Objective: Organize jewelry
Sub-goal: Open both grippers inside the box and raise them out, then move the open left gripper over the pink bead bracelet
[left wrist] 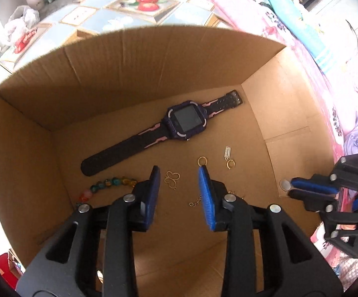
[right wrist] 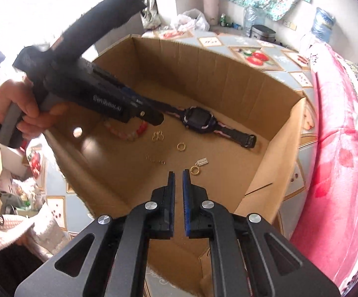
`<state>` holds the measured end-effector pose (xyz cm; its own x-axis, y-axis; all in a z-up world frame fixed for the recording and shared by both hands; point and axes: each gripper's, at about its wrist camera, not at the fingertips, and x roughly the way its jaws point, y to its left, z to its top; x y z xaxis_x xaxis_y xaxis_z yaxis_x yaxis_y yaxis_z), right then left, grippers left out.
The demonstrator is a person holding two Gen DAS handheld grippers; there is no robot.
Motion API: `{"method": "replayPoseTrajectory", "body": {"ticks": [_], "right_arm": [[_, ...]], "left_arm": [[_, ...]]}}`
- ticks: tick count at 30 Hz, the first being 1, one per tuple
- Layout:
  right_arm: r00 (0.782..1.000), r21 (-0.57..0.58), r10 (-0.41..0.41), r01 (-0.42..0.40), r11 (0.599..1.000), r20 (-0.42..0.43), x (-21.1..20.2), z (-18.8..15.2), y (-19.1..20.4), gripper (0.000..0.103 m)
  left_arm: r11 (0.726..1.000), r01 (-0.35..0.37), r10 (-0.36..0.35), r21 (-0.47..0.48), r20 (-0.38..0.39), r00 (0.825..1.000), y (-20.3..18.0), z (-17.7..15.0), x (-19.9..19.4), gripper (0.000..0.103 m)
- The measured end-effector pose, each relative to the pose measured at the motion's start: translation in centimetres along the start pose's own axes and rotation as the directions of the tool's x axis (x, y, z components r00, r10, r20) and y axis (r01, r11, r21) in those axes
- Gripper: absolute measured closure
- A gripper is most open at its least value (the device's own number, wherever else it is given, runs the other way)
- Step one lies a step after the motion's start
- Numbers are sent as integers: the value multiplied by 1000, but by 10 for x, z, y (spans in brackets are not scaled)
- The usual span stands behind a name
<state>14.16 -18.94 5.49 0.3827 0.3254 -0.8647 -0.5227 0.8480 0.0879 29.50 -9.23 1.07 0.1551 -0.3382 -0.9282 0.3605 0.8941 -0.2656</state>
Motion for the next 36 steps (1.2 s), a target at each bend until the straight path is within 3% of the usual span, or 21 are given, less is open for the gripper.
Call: {"method": "replayPoseTrajectory", "body": {"ticks": [6, 8, 16, 22, 24, 29, 32, 36], "right_arm": [[996, 50, -4, -1, 999, 89, -39, -6, 4, 93], [992, 61, -14, 6, 998, 126, -55, -10, 10, 76], [962, 77, -2, -20, 997, 272, -110, -50, 50, 53], [957, 164, -14, -36, 986, 290, -102, -103, 76, 27], [963, 221, -32, -29, 975, 269, -84, -119, 79, 25], [979, 350, -115, 49, 936, 170, -29, -152, 83, 25], [973, 367, -201, 147, 918, 114, -3, -156, 83, 25], [967, 386, -244, 198, 901, 72, 21, -149, 85, 25]], "left_arm": [[999, -18, 13, 35, 137, 991, -14, -15, -47, 54], [998, -35, 26, 46, 184, 983, -19, -26, -65, 49], [996, -40, 9, 74, 378, 926, -25, -109, -145, 20], [993, -112, 85, 32, 456, 886, -16, -192, -151, 15], [993, -113, 94, 16, 454, 886, -16, -213, -142, 14], [989, -134, 145, -56, 379, 914, -13, -254, -87, 14], [986, -143, 163, -83, 336, 928, -14, -261, -60, 14], [973, -199, 226, -116, 312, 923, -14, -265, -41, 14]]}}
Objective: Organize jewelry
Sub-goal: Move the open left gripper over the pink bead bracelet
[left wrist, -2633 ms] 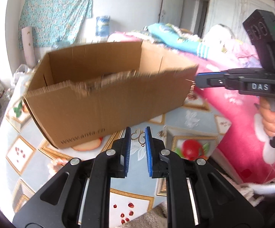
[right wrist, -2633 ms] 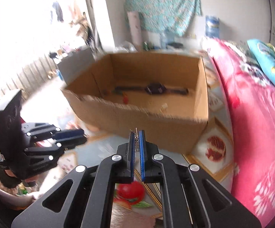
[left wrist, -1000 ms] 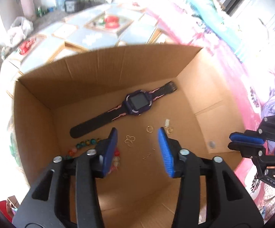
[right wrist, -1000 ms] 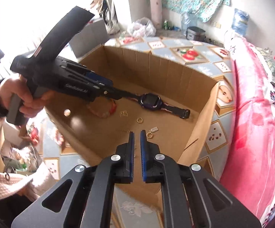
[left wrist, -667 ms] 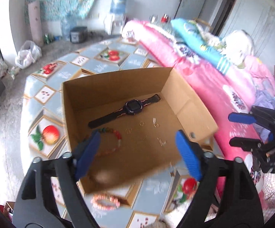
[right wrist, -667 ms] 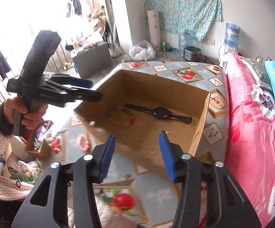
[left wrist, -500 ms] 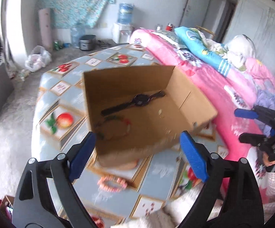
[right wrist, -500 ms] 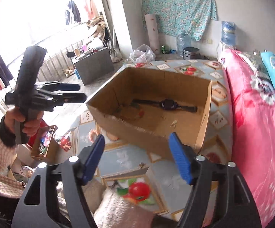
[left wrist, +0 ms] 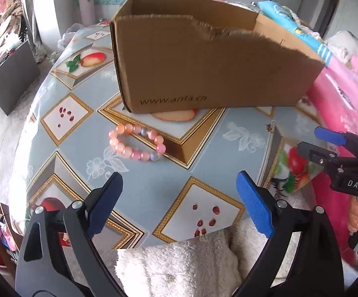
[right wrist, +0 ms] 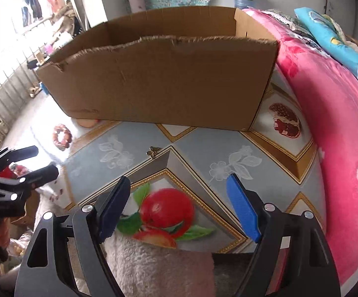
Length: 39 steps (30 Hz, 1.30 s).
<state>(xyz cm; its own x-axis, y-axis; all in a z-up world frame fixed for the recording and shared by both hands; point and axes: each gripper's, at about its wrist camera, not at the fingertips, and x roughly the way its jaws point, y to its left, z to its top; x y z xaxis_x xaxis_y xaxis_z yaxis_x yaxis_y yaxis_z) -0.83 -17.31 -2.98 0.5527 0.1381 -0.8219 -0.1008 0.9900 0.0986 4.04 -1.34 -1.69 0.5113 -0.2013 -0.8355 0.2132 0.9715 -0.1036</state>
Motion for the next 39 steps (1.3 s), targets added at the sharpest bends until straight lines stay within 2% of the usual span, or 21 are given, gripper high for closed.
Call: {"method": "replayPoseTrajectory", "body": {"ticks": [5, 7, 8, 14, 23, 39], "right_arm": [[998, -19, -59, 58, 998, -28, 17, -3, 9, 25], [997, -16, -65, 65, 998, -39, 22, -5, 10, 24], [997, -13, -71, 71, 997, -34, 22, -5, 10, 19], [995, 1, -89, 89, 996, -34, 28, -5, 7, 7], [996, -1, -85, 85, 996, -23, 28, -8, 3, 6], [996, -18, -74, 73, 997, -49, 35, 5, 3, 6]], "left_arm": [[999, -37, 36, -23, -14, 999, -1, -8, 14, 14], [998, -62, 62, -2, 4, 998, -6, -11, 16, 14], [997, -76, 76, 11, 3, 997, -9, -12, 18, 14], [992, -126, 126, 4, 24, 992, -17, -15, 25, 10], [988, -153, 154, -29, 28, 988, -24, -14, 29, 8], [983, -171, 172, -61, 12, 985, -24, -10, 32, 8]]}}
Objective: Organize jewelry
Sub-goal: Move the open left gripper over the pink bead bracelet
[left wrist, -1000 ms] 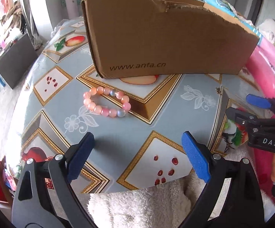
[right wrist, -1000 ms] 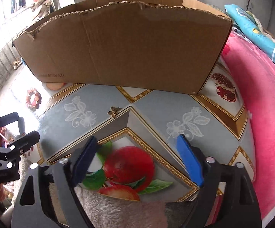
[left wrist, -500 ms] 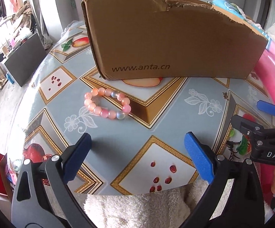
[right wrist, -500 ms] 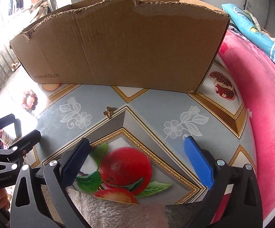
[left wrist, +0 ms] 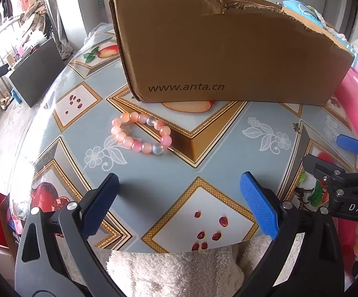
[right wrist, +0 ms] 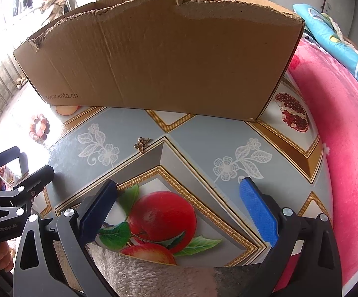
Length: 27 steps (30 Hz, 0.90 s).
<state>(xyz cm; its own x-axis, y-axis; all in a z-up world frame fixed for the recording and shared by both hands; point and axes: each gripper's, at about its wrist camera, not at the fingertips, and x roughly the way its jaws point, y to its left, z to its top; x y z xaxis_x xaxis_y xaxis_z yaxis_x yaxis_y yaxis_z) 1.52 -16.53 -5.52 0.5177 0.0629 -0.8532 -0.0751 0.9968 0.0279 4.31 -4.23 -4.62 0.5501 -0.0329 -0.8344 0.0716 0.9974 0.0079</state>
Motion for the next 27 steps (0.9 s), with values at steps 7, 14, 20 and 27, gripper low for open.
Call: {"method": "replayPoseTrajectory", "body": {"ticks": [7, 14, 20, 27], "right_arm": [[1000, -3, 3, -3, 1000, -10, 1, 3, -1, 6], [999, 2, -3, 3, 1000, -32, 6, 9, 0, 6], [999, 2, -4, 4, 1000, -41, 9, 12, 2, 6], [999, 1, -4, 4, 1000, -44, 11, 11, 3, 6]], "left_arm": [[1000, -7, 6, -11, -15, 1000, 0, 2, 1, 8], [1000, -9, 9, -15, -24, 1000, 1, 3, 1, 8], [1000, -10, 9, -18, -35, 999, 2, 7, 3, 8], [1000, -10, 9, -18, -57, 998, 2, 10, 4, 8]]}}
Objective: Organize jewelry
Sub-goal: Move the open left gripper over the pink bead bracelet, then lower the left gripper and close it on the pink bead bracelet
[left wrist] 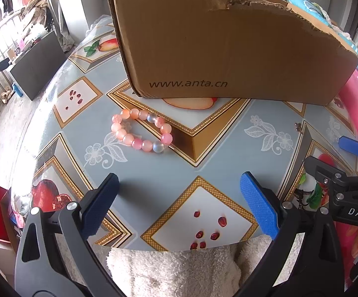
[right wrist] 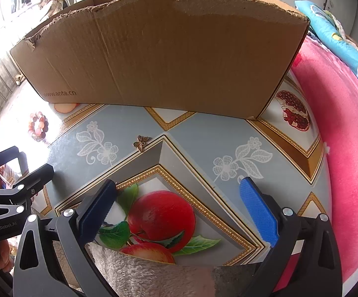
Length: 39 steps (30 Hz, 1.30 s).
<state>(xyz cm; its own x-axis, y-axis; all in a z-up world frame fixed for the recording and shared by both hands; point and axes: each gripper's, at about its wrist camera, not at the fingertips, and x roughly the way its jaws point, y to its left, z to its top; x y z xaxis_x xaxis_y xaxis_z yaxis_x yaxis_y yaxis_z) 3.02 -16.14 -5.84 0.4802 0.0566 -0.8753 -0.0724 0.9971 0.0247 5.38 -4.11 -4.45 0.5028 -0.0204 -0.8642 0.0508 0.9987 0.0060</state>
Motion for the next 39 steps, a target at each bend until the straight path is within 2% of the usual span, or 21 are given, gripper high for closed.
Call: {"method": "replayPoseTrajectory", "body": {"ticks": [3, 8, 12, 14, 15, 17, 19, 20, 22, 23, 26, 30, 33, 39], "right_arm": [[1000, -1, 0, 0, 1000, -4, 1, 1, 0, 6], [1000, 1, -1, 1, 1000, 13, 0, -1, 0, 6], [1000, 5, -3, 3, 1000, 23, -2, -5, 0, 6], [999, 7, -5, 5, 1000, 34, -3, -8, 0, 6], [999, 6, -5, 4, 1000, 38, -4, -9, 1, 6], [999, 0, -1, 1, 1000, 41, -4, -11, 1, 6], [999, -3, 1, -1, 1000, 42, -5, -12, 1, 6], [999, -3, 1, -1, 1000, 45, -6, -13, 1, 6], [999, -4, 2, -2, 1000, 49, -6, -14, 1, 6], [999, -6, 3, -2, 1000, 47, -6, -14, 1, 6], [999, -12, 7, -6, 1000, 43, -7, -14, 1, 6], [999, -17, 11, -10, 1000, 45, -8, -16, 2, 6], [999, -17, 12, -11, 1000, 50, -10, -19, 2, 6], [998, -23, 22, -20, 1000, 60, -14, -27, 3, 6]], "left_arm": [[1000, -2, 2, 0, -10, 1000, 0, 2, 1, 8], [999, 11, -12, 32, 49, 999, -1, -7, -1, 8], [986, 67, -86, 152, 124, 989, 2, -18, -7, 8], [985, 89, -113, 146, 171, 979, 13, -22, -14, 8], [983, 125, -149, 134, 187, 971, 22, -23, -18, 8], [979, 159, -183, 128, 202, 962, 31, -22, -24, 9], [974, 178, -208, 140, 240, 948, 37, -21, -32, 22], [970, 191, -223, 147, 245, 944, 39, -19, -35, 30], [964, 213, -247, 158, 245, 937, 39, -14, -36, 40], [963, 219, -253, 160, 242, 937, 39, -11, -35, 48], [959, 227, -262, 172, 225, 938, 36, -1, -28, 56], [954, 221, -258, 204, 174, 950, 34, 11, -11, 60], [959, 226, -247, 172, 116, 962, 40, 17, 4, 64], [966, 210, -226, 150, 103, 969, 51, 4, -1, 66]]}}
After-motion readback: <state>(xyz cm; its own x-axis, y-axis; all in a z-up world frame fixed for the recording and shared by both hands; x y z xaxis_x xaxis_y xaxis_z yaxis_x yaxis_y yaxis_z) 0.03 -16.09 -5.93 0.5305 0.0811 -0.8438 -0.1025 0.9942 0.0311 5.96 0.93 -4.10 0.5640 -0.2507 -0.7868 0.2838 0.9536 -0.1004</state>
